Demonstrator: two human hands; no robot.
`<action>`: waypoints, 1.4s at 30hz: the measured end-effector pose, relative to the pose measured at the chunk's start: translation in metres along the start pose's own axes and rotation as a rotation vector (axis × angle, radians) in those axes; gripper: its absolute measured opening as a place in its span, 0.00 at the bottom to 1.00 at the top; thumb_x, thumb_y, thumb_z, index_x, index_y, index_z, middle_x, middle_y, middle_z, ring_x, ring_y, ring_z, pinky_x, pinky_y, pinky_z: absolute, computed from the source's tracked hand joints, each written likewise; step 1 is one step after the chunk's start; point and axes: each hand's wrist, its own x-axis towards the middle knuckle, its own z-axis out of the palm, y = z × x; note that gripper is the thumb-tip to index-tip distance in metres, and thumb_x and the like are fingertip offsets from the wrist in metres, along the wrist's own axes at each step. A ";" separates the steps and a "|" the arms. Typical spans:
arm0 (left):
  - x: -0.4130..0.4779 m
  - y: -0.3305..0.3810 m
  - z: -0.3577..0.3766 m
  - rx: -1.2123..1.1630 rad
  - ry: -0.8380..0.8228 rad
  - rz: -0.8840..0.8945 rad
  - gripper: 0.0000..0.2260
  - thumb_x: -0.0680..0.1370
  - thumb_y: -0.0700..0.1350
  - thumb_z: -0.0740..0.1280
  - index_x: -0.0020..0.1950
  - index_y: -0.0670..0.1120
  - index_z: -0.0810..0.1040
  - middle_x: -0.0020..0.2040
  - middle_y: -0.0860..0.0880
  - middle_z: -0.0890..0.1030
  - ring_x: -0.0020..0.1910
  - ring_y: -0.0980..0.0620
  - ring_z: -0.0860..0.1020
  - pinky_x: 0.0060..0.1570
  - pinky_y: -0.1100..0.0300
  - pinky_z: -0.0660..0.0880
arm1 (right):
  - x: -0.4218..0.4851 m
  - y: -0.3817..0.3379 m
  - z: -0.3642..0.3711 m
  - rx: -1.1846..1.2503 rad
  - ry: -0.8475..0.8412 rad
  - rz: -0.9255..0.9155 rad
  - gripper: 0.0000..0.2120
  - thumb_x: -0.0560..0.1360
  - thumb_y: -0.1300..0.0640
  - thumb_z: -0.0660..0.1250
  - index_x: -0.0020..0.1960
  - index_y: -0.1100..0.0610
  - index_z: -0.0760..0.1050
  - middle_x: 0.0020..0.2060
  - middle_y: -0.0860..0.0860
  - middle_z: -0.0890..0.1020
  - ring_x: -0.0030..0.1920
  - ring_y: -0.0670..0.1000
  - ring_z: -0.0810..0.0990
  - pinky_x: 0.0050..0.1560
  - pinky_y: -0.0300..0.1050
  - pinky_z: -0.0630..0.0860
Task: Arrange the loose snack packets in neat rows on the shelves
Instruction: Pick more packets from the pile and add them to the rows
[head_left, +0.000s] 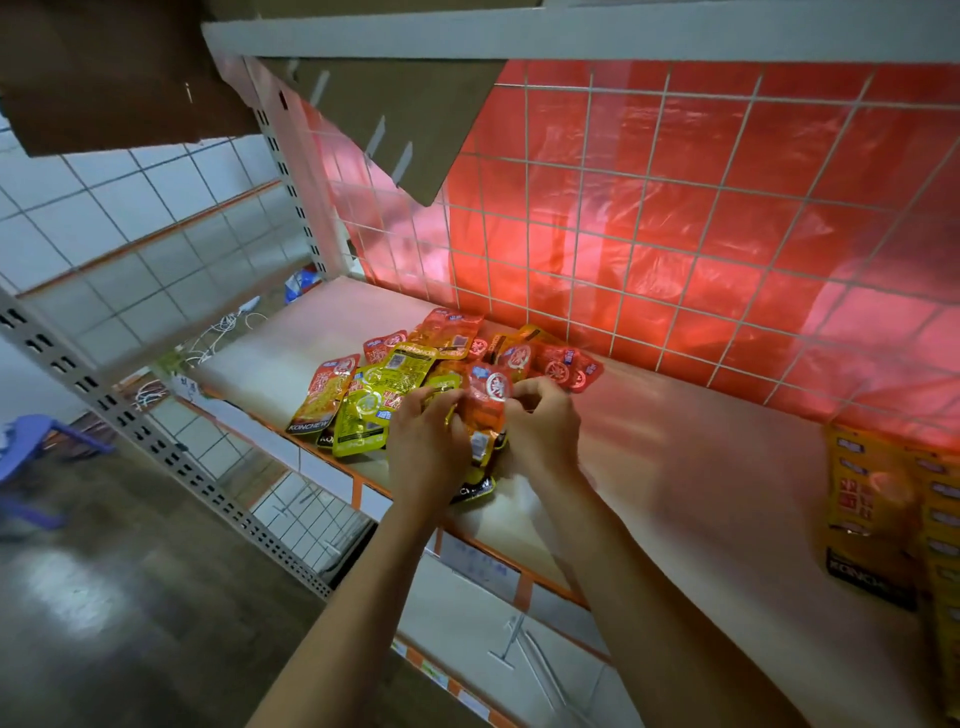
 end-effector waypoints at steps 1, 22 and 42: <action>-0.002 0.002 0.002 0.021 0.015 0.023 0.13 0.74 0.37 0.68 0.57 0.43 0.83 0.59 0.39 0.79 0.59 0.39 0.75 0.58 0.50 0.70 | 0.002 0.000 -0.007 0.018 0.035 0.003 0.07 0.69 0.62 0.65 0.42 0.51 0.77 0.36 0.45 0.79 0.41 0.49 0.77 0.42 0.39 0.68; -0.045 0.139 0.064 -0.691 -0.775 0.186 0.10 0.79 0.52 0.65 0.59 0.52 0.78 0.48 0.55 0.84 0.47 0.57 0.82 0.49 0.58 0.79 | -0.007 0.035 -0.170 0.489 0.197 -0.004 0.11 0.68 0.46 0.70 0.42 0.53 0.81 0.39 0.55 0.82 0.40 0.53 0.79 0.42 0.52 0.75; -0.176 0.322 0.126 -0.983 -0.907 -0.005 0.04 0.76 0.47 0.68 0.49 0.51 0.81 0.49 0.43 0.84 0.50 0.40 0.82 0.52 0.38 0.78 | -0.092 0.105 -0.410 0.353 0.476 -0.059 0.12 0.75 0.62 0.67 0.44 0.45 0.81 0.39 0.41 0.85 0.39 0.39 0.82 0.37 0.34 0.76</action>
